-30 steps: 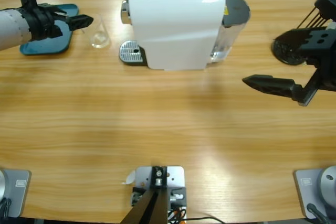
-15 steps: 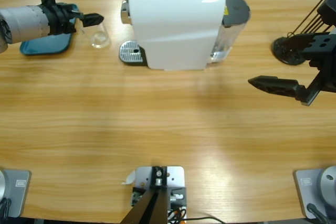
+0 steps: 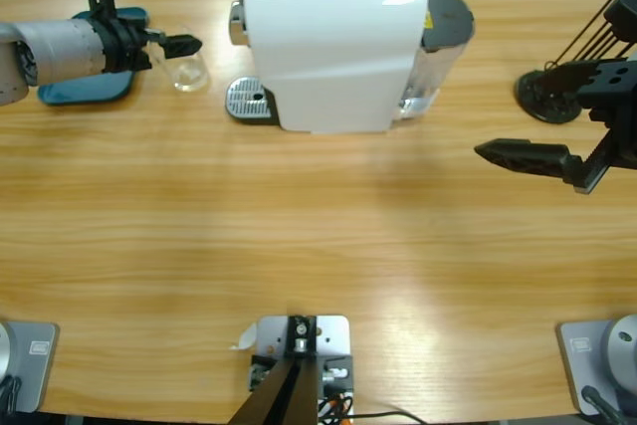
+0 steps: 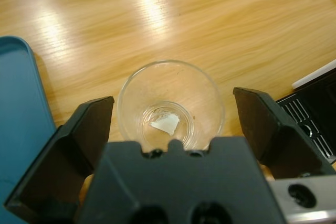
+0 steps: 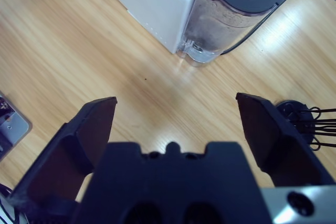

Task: Pour coffee

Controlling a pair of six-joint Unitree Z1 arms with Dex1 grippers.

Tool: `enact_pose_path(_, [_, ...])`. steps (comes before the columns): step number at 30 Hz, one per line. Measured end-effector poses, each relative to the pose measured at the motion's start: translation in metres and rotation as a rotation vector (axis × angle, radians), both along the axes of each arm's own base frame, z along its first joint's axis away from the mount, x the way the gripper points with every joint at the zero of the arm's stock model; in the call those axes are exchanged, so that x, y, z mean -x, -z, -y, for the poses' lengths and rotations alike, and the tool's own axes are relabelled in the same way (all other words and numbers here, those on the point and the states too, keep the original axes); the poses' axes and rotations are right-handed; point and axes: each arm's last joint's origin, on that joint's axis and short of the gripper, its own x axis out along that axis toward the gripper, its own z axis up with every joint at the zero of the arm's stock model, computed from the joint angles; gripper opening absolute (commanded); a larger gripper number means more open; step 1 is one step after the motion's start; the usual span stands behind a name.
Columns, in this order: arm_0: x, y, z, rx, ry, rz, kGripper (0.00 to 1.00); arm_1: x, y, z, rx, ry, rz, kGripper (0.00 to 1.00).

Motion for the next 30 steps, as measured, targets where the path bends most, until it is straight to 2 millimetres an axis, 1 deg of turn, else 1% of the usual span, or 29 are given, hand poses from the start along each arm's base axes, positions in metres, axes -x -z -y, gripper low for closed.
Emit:
enact_pose_path(4, [-0.002,0.008,0.0,-0.01,-0.002,-0.021,0.993,-0.001,0.0,0.001,0.003,0.001,0.002,0.991])
enact_pose_path(5, [-0.003,0.009,0.001,-0.012,-0.002,-0.024,0.974,-0.001,0.0,0.001,0.005,0.001,0.002,0.991])
enact_pose_path(6, [-0.003,0.011,0.001,-0.013,-0.002,-0.026,0.912,-0.001,0.0,0.001,0.005,0.001,0.002,0.991])
enact_pose_path(10, [-0.006,0.011,-0.001,-0.009,-0.01,-0.019,0.519,-0.002,0.0,0.002,0.007,-0.002,0.002,0.991])
enact_pose_path(11, [-0.007,0.011,-0.001,-0.008,-0.012,-0.017,0.482,-0.003,0.0,0.003,0.008,0.0,0.002,0.991])
enact_pose_path(13, [-0.007,0.012,-0.001,-0.005,-0.009,-0.017,0.472,-0.004,0.0,0.004,0.009,0.005,0.002,0.99])
enact_pose_path(14, [-0.007,0.011,-0.001,-0.001,-0.004,-0.018,0.39,-0.004,0.0,0.004,0.009,0.007,0.003,0.989])
enact_pose_path(15, [-0.007,0.011,-0.001,0.004,0.004,-0.02,0.341,-0.004,0.0,0.005,0.009,0.008,0.003,0.987])
enact_pose_path(26, [-0.007,0.011,0.002,0.044,0.063,-0.032,0.342,-0.007,0.0,0.007,0.007,0.004,0.001,0.987])
enact_pose_path(28, [-0.001,0.009,0.003,0.038,0.082,-0.031,0.342,-0.008,0.0,0.007,0.007,0.005,0.001,0.987])
enact_pose_path(30, [0.008,0.003,0.006,0.021,0.114,-0.022,0.342,-0.008,0.0,0.007,0.007,0.007,0.001,0.987])
